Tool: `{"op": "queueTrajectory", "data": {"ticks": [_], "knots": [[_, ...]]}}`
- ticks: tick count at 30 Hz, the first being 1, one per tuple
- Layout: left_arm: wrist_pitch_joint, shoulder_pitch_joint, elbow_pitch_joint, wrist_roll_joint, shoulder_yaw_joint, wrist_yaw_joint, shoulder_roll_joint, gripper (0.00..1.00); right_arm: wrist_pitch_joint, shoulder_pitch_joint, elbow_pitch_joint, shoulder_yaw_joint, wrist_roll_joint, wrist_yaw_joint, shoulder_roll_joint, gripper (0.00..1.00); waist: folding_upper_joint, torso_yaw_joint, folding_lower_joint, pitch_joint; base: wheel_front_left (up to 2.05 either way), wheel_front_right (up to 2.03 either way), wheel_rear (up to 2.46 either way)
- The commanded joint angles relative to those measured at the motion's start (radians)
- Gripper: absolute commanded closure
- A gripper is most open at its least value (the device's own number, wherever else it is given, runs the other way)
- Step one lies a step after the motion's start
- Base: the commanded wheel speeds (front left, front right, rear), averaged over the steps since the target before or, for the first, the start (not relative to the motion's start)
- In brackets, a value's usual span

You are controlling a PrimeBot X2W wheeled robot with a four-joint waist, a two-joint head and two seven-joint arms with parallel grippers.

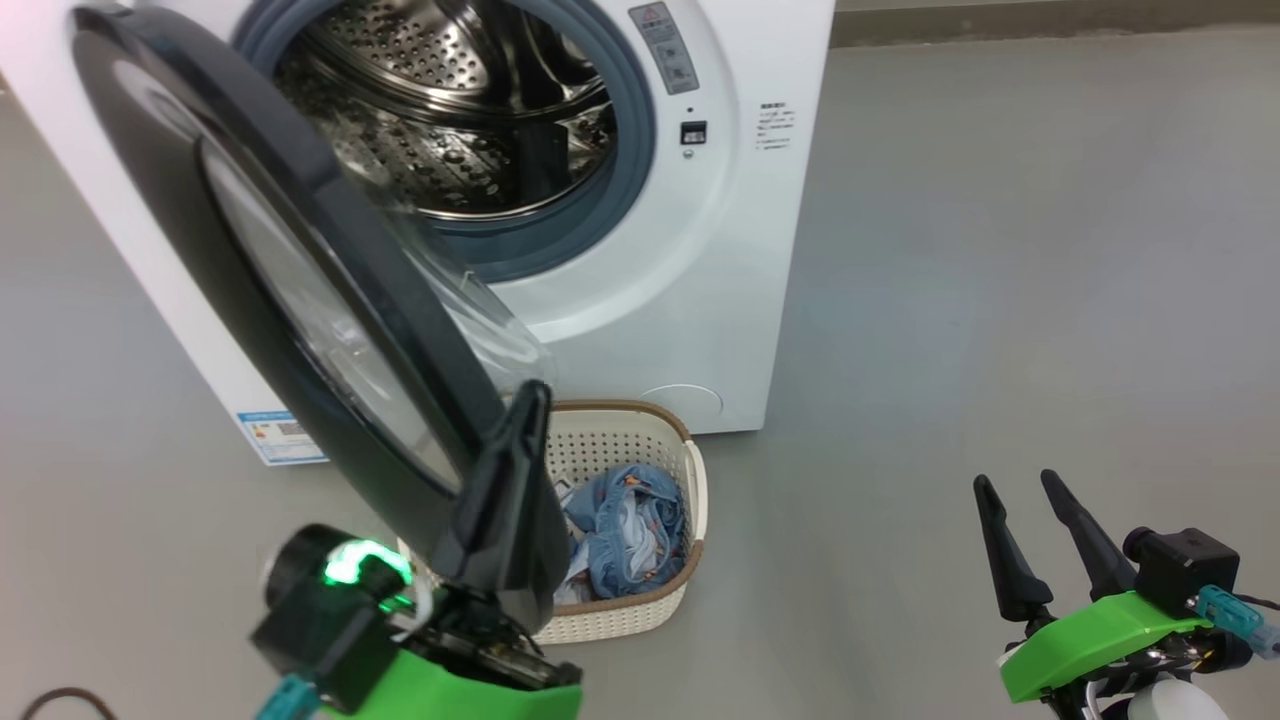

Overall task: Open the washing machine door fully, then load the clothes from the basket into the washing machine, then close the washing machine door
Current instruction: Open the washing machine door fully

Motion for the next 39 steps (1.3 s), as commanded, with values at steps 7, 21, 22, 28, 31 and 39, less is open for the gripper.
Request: {"op": "queueTrajectory", "data": {"ticks": [7,21,22,28,31,39], "knots": [[-0.005,-0.065,0.058,-0.059,-0.037,0.014,0.008,1.00,-0.012,-0.044,-0.016,0.034,-0.003,0.002,-0.005,0.00,0.0000,-0.049,-0.0001,0.017,0.00,0.00,0.00],[-0.001,-0.096,0.292,-0.130,-0.054,0.028,0.008,1.00,-0.012,-0.065,-0.014,0.040,-0.008,0.002,-0.005,0.00,0.0000,-0.088,-0.0001,0.049,0.00,0.00,0.00],[-0.001,-0.098,0.306,-0.132,-0.051,0.030,0.008,1.00,-0.012,-0.065,-0.013,0.039,-0.008,0.002,-0.005,0.00,0.0000,-0.088,-0.0001,0.050,0.00,0.00,0.00],[-0.003,-0.109,0.378,-0.156,-0.034,0.033,0.008,1.00,-0.012,-0.064,-0.012,0.036,-0.012,0.002,0.000,0.00,0.0000,-0.079,-0.0001,0.050,0.00,0.00,0.00],[-0.004,-0.112,0.407,-0.162,-0.022,0.044,0.008,1.00,-0.012,-0.064,-0.011,0.036,-0.011,0.002,0.002,0.00,0.0000,-0.073,-0.0001,0.049,0.00,0.00,0.00],[-0.005,-0.103,0.421,-0.157,0.019,0.061,0.008,1.00,-0.012,-0.059,-0.007,0.042,-0.007,0.002,0.000,0.00,0.0000,-0.040,-0.0001,0.044,0.00,0.00,0.00]]}}
